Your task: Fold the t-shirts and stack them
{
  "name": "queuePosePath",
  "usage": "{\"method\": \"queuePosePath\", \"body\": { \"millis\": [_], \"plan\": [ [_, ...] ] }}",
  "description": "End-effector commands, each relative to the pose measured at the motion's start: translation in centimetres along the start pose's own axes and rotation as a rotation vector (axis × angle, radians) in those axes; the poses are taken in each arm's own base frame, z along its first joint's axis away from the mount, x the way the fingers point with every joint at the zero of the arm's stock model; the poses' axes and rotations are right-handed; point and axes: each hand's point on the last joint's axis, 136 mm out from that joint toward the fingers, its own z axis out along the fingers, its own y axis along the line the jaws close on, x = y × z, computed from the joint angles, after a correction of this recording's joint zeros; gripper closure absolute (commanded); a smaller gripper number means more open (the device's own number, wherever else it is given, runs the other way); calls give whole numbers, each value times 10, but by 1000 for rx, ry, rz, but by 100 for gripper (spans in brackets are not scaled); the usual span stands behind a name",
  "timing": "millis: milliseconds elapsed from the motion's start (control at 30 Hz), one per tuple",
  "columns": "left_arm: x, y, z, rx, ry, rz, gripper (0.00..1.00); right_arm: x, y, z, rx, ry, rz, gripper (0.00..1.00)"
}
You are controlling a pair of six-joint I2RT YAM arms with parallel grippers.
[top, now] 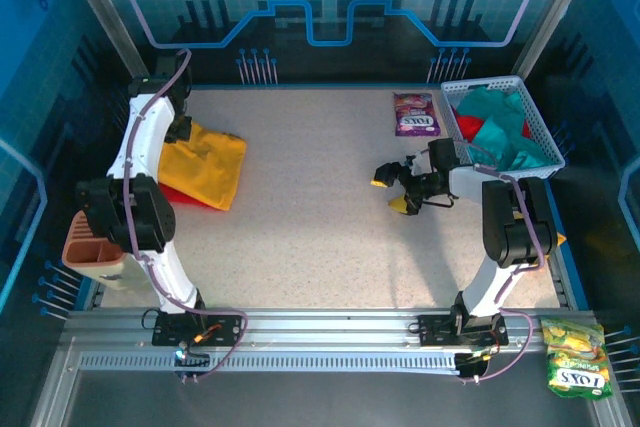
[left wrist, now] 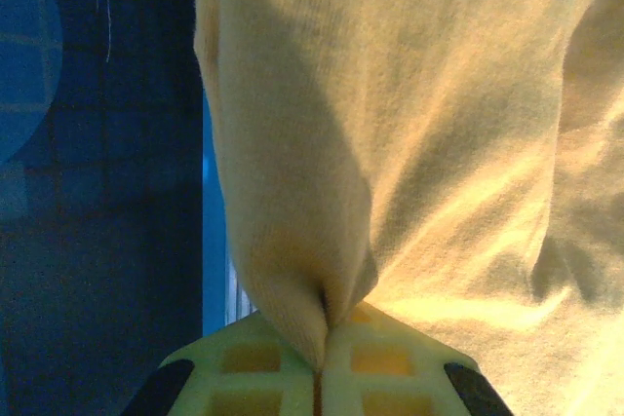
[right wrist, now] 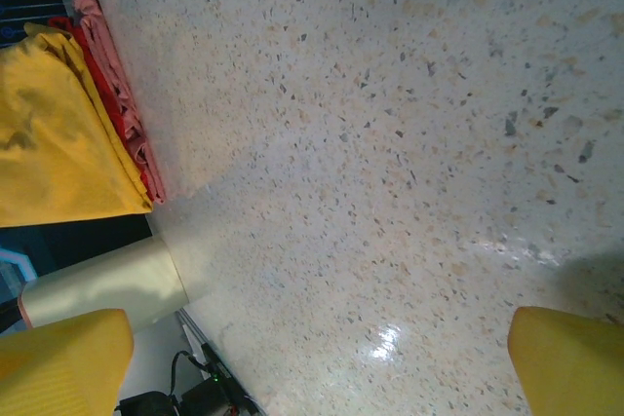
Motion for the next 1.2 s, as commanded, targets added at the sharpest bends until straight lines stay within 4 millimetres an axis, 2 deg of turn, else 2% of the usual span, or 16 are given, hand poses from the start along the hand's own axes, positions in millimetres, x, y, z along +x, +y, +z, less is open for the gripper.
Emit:
{"method": "queuePosePath", "body": {
  "millis": [0,267,300,367,433,467,600,667,767,900,1000,1100,1167],
  "plan": [
    [-1,14,10,-45,5,-37,100,0,3,5,1,13,-3,1],
    [-3,24,19,-76,13,-65,100,2,2,8,0,23,-2,1],
    [-3,26,22,-84,21,-72,94,2,3,8,-1,23,-2,1],
    [0,29,29,-100,44,-88,62,2,4,9,-1,24,-4,1],
    [4,35,36,-136,74,-106,12,3,5,8,-2,23,-6,1],
    [6,38,38,-154,86,-114,1,3,6,7,-4,23,-7,1],
    [7,47,33,-169,90,-158,1,6,6,5,3,27,-20,1],
    [4,48,22,-151,63,-177,1,5,7,3,11,20,-30,1],
    [-2,37,-1,-120,4,-162,1,4,9,-2,34,4,-51,1],
    [-6,3,-32,-41,-110,-120,1,-3,16,-18,105,-46,-117,1],
    [-6,-30,-48,92,-178,-149,1,-11,22,-37,184,-111,-184,0],
    [-9,-67,-53,256,-263,-161,1,-23,28,-63,293,-213,-272,0],
    [-10,-83,-54,323,-333,-161,1,-32,29,-83,378,-304,-334,0]
  ]
}}
